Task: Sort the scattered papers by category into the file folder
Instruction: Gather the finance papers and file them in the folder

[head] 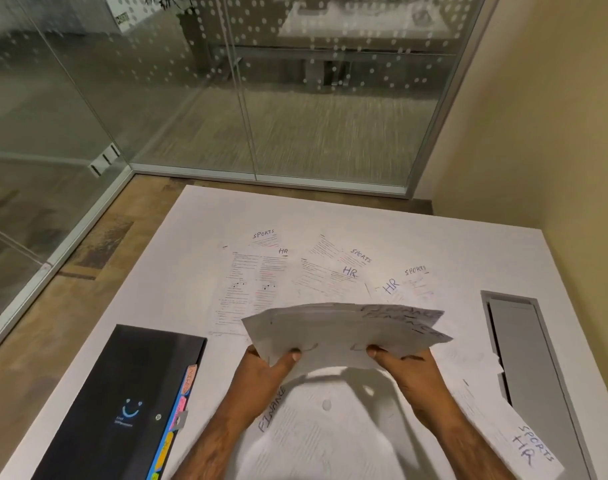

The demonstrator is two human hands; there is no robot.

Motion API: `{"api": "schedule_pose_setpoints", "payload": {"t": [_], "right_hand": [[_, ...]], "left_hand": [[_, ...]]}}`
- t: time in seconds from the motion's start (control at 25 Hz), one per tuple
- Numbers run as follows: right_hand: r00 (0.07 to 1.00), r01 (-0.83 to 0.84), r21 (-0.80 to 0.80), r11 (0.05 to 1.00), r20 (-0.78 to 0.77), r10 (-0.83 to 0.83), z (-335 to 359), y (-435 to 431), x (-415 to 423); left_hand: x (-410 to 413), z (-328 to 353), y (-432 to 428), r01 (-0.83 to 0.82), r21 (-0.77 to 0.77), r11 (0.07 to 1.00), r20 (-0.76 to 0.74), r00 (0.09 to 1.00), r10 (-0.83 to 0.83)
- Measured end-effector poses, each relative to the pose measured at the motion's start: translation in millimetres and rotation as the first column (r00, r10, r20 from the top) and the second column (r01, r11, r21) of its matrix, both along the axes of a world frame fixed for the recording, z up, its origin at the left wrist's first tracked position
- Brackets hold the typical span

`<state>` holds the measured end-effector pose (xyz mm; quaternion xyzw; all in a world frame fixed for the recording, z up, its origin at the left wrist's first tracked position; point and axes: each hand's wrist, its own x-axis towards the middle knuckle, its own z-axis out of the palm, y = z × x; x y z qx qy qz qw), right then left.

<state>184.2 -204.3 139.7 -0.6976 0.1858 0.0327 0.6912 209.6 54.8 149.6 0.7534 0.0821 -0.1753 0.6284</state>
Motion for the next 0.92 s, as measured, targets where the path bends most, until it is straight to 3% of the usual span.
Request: {"api": "schedule_pose_setpoints", "payload": {"t": [0.2, 0.52, 0.68, 0.84, 0.92], "right_hand": [[0.989, -0.144, -0.162, 0.976, -0.006, 0.145, -12, 13, 1], [0.997, -0.07, -0.212, 0.975, -0.053, 0.06, -31, 29, 4], [0.998, -0.036, -0.235, 0.971, -0.058, 0.023, -16, 31, 7], [0.997, -0.074, -0.211, 0.975, -0.026, 0.07, -18, 28, 22], [0.99, -0.137, -0.355, 0.925, -0.076, 0.117, -38, 28, 9]], "left_hand": [[-4, -20, 1, -0.003, 0.008, 1.0, -0.042, 0.999, 0.004], [-10, -41, -3, -0.048, 0.022, 0.999, -0.098, 0.994, 0.05], [-4, -22, -1, -0.068, 0.065, 0.996, -0.016, 0.997, 0.069], [10, -4, 31, -0.235, 0.058, 0.97, 0.099, 0.969, 0.228], [8, -2, 61, -0.343, 0.046, 0.938, 0.141, 0.932, 0.334]]}}
